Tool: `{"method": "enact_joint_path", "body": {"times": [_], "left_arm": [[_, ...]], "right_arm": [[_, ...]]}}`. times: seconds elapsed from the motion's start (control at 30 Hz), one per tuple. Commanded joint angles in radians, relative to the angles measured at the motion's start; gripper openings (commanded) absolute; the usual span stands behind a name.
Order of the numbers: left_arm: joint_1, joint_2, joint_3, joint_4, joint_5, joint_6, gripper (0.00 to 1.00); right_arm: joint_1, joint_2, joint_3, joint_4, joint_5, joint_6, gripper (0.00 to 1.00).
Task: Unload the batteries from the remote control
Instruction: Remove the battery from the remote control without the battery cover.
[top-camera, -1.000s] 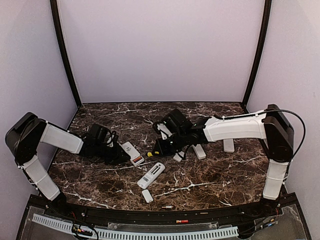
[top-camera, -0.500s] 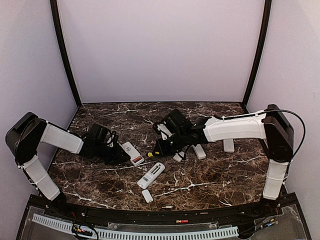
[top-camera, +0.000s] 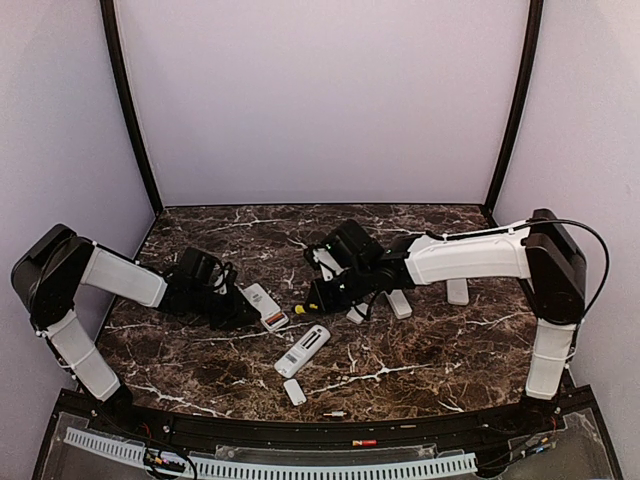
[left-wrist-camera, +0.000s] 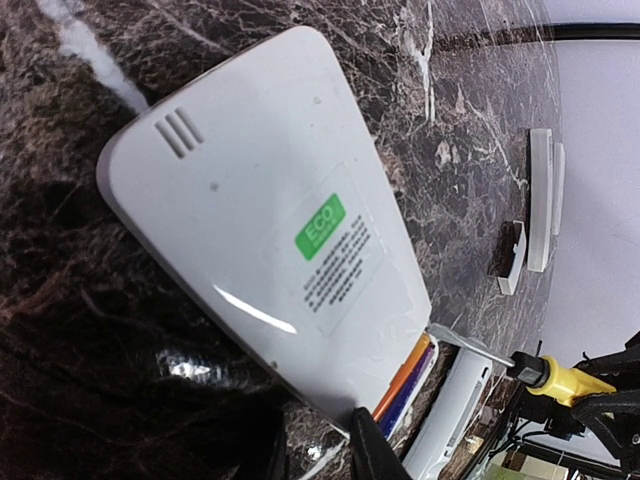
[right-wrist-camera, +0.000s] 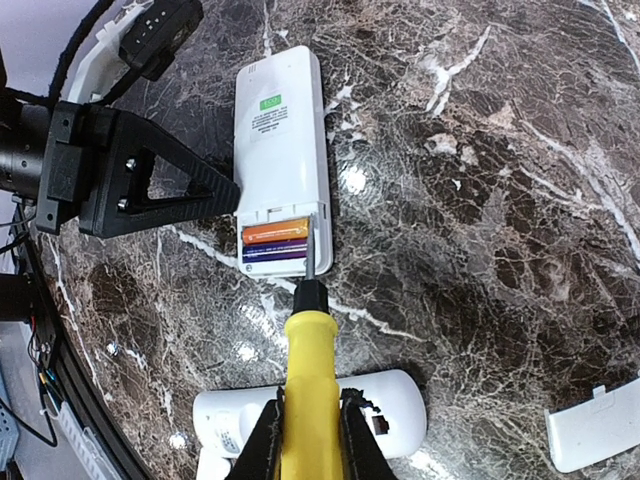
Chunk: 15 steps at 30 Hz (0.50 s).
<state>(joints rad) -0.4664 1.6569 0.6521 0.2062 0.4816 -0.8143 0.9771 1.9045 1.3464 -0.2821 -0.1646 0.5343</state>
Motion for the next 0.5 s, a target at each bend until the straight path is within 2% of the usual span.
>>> {"method": "enact_joint_path", "body": {"times": [0.0, 0.3, 0.47], "left_arm": [[0.006, 0.012, 0.009, -0.032, -0.001, 0.015, 0.20], [0.006, 0.015, 0.006, -0.022, 0.004, 0.010, 0.20], [0.006, 0.021, 0.005, -0.011, 0.015, 0.005, 0.19]], "right_arm": [[0.018, 0.027, 0.013, -0.011, -0.016, -0.020, 0.00], [0.024, 0.009, 0.001, -0.029, -0.021, -0.021, 0.00], [0.016, 0.010, 0.003, 0.007, -0.088, 0.040, 0.00]]}}
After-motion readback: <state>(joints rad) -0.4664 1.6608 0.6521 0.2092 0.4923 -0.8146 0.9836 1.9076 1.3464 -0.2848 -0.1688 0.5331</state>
